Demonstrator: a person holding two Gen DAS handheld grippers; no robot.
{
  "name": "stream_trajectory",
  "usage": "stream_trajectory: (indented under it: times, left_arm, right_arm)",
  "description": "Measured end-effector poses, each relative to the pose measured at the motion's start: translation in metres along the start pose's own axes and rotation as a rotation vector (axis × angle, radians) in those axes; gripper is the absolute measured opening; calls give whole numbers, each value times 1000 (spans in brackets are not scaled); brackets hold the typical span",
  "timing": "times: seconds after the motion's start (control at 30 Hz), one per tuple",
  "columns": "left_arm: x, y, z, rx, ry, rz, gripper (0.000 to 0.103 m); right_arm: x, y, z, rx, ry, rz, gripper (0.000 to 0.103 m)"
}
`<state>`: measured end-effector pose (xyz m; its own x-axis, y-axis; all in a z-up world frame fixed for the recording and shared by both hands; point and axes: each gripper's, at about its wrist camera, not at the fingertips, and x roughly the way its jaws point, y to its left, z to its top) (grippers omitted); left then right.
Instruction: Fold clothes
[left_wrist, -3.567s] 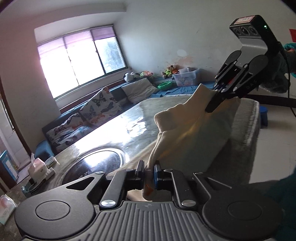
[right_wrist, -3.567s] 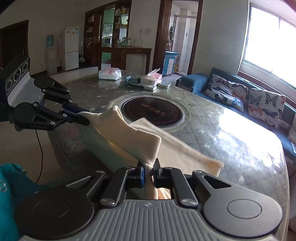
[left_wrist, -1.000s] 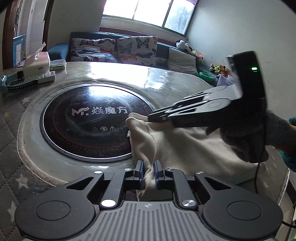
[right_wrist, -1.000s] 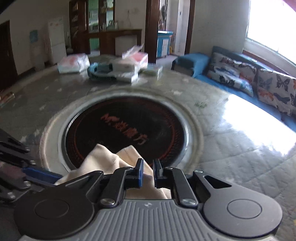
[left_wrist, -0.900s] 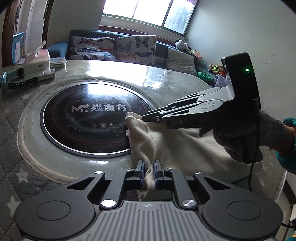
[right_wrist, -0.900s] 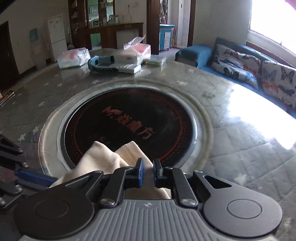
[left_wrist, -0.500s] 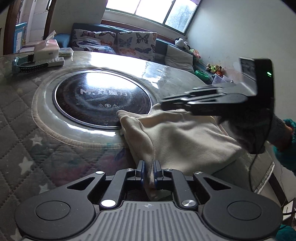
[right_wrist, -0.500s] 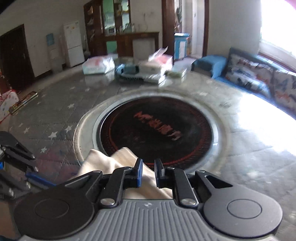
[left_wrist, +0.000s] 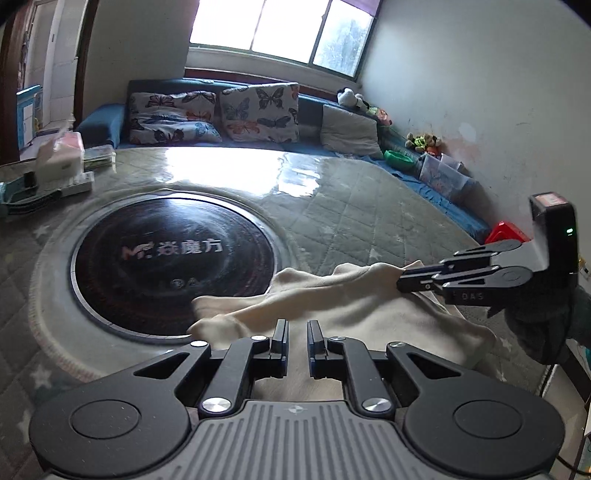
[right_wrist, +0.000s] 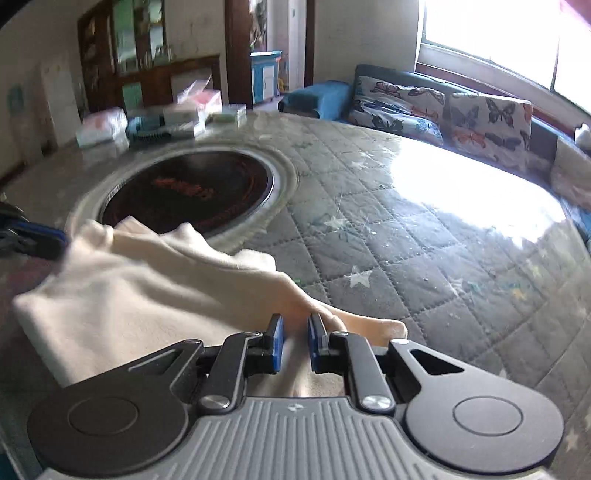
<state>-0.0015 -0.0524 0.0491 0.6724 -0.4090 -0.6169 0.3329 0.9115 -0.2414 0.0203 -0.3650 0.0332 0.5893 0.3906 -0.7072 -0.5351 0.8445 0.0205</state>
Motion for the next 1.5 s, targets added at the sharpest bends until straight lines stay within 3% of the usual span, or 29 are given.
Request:
stream_trajectory:
  times: [0.2, 0.37, 0.47, 0.67, 0.83, 1.03, 1.23, 1.5]
  left_arm:
    - [39, -14, 14, 18, 39, 13, 12]
    - [69, -21, 24, 22, 76, 25, 12]
    - [75, -21, 24, 16, 80, 28, 12]
    - [72, -28, 21, 42, 70, 42, 12]
    - [65, -39, 17, 70, 54, 46, 13]
    - [45, -55, 7, 110, 33, 31, 13]
    - [21, -59, -9, 126, 13, 38, 13]
    - [8, -34, -23, 55, 35, 91, 18]
  right_arm:
    - [-1, -1, 15, 1, -65, 43, 12]
    - [26, 7, 19, -25, -21, 50, 13]
    - [17, -3, 19, -11, -34, 55, 13]
    - [-22, -16, 8, -38, -32, 22, 13]
    - [-56, -3, -19, -89, -25, 50, 13]
    - [-60, 7, -53, -105, 20, 27, 10]
    - [-65, 10, -41, -90, -37, 29, 11]
    - [-38, 7, -36, -25, -26, 55, 11]
